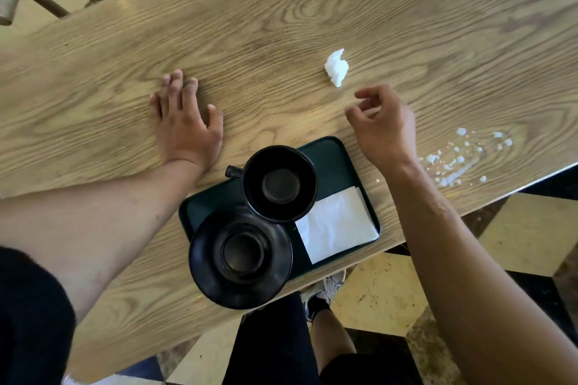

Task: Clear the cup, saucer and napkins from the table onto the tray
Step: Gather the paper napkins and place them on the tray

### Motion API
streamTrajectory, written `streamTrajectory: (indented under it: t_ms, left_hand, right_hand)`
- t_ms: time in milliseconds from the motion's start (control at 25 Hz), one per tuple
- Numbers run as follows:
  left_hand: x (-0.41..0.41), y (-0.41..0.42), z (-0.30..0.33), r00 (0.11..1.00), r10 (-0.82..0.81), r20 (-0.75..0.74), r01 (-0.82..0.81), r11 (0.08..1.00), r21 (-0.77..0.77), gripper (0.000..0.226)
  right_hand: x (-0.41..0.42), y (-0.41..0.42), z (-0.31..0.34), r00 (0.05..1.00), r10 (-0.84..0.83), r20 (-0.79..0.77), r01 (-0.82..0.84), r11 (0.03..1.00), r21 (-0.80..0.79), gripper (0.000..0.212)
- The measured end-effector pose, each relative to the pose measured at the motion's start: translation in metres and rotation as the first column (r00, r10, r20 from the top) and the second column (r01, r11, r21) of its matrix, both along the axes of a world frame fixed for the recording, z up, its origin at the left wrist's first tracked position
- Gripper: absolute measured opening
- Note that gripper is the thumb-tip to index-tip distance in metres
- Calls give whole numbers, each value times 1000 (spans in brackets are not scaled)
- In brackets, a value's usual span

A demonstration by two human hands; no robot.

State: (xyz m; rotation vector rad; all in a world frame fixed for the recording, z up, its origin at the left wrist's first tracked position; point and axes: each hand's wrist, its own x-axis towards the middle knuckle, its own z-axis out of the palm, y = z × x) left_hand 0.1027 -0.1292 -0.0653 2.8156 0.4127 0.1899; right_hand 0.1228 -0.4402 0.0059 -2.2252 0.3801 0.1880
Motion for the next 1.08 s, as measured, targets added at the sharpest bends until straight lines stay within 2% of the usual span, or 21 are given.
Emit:
streamTrajectory:
  t_ms: [160,240,400,520,680,920,1080]
  left_hand:
    - [0,1,-3,1000,4,-8,-4,1000,-18,60]
    - [0,1,-3,1000,4,-2,-4,1000,-18,60]
    - [0,-1,-1,1000,3,-13,-3,1000,-12,61]
    - [0,-1,0,1000,0,-22,0,1000,-7,61]
    - [-1,-2,2,999,6,-34,-6,1000,-2,61]
    - [-2,-3,5,999,2,-40,-3,1000,-7,62]
    - [-1,-4,5,999,1,-34,-2,1000,-14,62]
  right_hand:
    - [40,23,-12,1000,-5,14,6,996,-88,52]
    - [47,29,-16,1000,-19,-5,19,995,-98,55]
    - [53,32,-20,1000,-5,5,6,992,-127,33]
    - [41,24,-14,997,38,65,-33,997,-74,23]
    - [-5,2,4,983,150,108,-150,989,1,22]
    - [-68,-19,17,933,344,108,-338,938,-70,24]
    - [-80,-20,14,911,399,101,-391,916,-93,27]
